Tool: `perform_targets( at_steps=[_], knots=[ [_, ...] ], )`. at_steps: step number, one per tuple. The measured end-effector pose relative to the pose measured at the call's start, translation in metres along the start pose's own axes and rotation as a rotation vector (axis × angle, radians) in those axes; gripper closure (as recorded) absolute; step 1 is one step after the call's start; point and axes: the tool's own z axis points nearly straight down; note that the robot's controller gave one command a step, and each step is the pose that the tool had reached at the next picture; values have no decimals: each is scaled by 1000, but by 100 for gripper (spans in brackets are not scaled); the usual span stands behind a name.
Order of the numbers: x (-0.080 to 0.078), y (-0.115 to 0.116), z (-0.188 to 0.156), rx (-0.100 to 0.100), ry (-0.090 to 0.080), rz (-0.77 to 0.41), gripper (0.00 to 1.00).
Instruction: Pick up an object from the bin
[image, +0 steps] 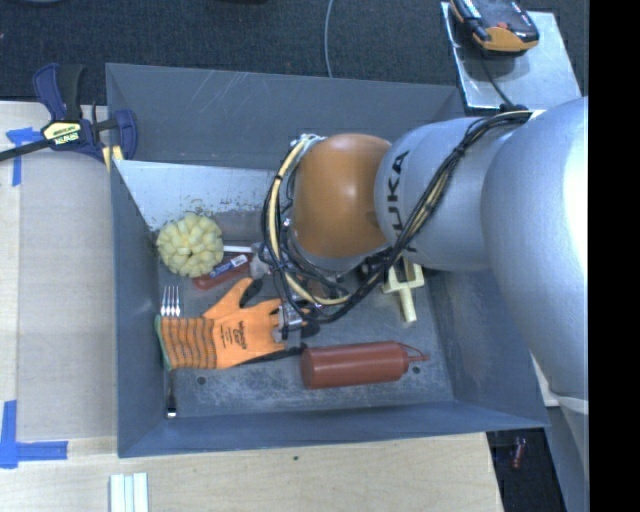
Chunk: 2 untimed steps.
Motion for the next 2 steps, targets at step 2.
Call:
perform_targets(
  at_steps=[2],
  knots=[
    [1,1,11,-1,-2,-20,0]
  ],
)
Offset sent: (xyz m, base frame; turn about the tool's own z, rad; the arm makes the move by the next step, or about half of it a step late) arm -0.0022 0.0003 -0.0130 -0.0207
